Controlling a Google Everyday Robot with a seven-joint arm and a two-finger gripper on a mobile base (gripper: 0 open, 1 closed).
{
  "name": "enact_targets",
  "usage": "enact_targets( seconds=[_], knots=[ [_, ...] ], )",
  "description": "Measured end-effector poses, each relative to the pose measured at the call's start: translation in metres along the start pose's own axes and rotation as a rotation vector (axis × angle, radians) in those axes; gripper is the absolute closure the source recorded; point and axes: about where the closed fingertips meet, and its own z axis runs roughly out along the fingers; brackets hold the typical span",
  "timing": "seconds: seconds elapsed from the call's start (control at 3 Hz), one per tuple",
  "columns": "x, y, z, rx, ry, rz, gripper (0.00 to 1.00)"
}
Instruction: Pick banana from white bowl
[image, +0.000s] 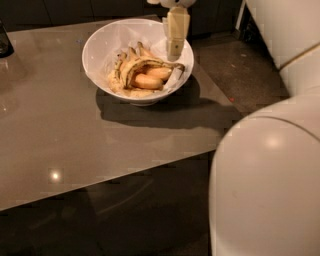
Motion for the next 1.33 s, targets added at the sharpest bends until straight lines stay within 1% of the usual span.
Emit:
enact_targets(
  seconds=[0.33,0.67,1.0,1.33],
  knots=[
    [-0.013,-0.017,0.005,0.011,-0.031,-0.039,0.0],
    [-0.015,-0.024,0.01,0.043,-0.071,-0.027,0.0],
    [-0.012,-0.027,0.023,0.04,-0.096,0.008,0.0],
    [-0.008,-0.026,0.036,0.013,-0.103,0.04,0.0]
  ],
)
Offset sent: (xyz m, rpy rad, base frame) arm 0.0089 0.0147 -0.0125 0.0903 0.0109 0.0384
